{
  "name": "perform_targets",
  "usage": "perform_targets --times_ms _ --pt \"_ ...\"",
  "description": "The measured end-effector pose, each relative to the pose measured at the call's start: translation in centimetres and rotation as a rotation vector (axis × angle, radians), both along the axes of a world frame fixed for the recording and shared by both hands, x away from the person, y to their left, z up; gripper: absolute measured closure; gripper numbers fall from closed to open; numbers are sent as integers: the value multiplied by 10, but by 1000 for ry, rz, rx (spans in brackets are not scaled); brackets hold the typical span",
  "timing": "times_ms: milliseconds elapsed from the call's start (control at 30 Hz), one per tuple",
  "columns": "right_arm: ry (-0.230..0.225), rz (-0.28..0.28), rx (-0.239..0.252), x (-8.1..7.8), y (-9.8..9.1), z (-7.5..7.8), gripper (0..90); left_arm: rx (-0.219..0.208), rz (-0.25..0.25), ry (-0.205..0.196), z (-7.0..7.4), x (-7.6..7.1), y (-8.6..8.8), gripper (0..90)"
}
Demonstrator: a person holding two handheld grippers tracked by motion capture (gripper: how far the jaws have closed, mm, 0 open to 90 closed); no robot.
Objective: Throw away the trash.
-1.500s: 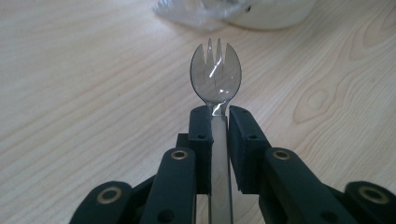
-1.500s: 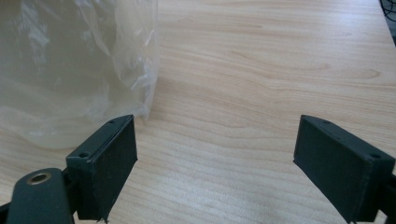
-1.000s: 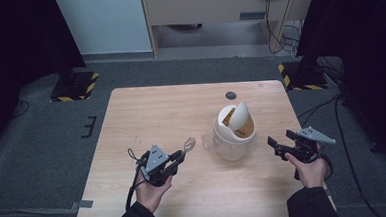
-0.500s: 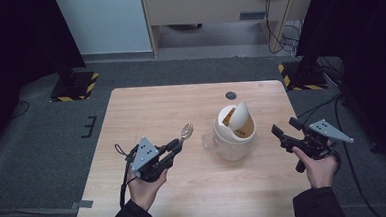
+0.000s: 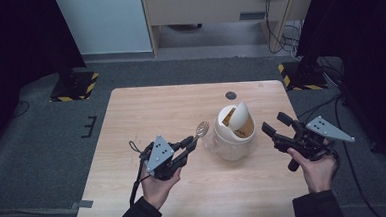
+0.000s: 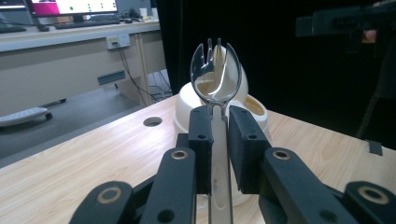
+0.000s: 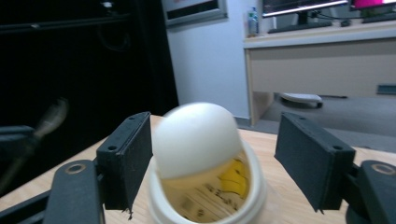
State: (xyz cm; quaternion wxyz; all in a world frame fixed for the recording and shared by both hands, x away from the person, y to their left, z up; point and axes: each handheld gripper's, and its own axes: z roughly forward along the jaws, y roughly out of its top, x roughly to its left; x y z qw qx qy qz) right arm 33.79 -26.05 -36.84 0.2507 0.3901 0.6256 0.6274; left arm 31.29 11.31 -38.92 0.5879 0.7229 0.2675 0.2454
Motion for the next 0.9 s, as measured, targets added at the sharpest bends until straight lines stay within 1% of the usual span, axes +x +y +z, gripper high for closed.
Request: perform_targets --times_ms 133,200,233,267,300,367,433,667,700,733,767,800,833,900 --pt "4 37 19 -4 5 6 303 2 -14 -4 0 -1 -6 799" --pt "8 56 30 -6 9 8 327 -4 -22 -7 0 -1 -10 799" --pt "8 56 30 -6 9 8 327 -4 -22 -7 0 -1 -10 799" --pt "1 76 28 -7 12 9 327 -7 -26 -5 0 0 -13 799" --pt "5 87 40 -8 15 10 329 -8 -29 -5 1 0 -15 799" --pt "17 115 53 -9 19 10 337 -6 -33 -8 1 -1 -18 799" --pt "19 135 48 -10 24 10 343 -6 -41 -13 1 -2 -24 799" --pt "38 175 76 -11 33 6 407 5 -69 -33 -1 -4 -42 799" --pt "38 175 76 -11 33 6 407 5 -69 -33 -1 -4 -42 799" --pt "50 192 88 -11 35 6 431 8 -76 -35 -2 -4 -47 799" --pt "50 192 88 -11 35 6 431 8 -76 -35 -2 -4 -47 798" --pt "60 204 94 -12 36 5 456 6 -83 -37 -3 -4 -51 799" --pt "66 212 99 -12 37 5 463 6 -83 -37 -3 -4 -51 799" --pt "77 224 107 -12 39 4 480 12 -90 -47 -4 -5 -57 799"
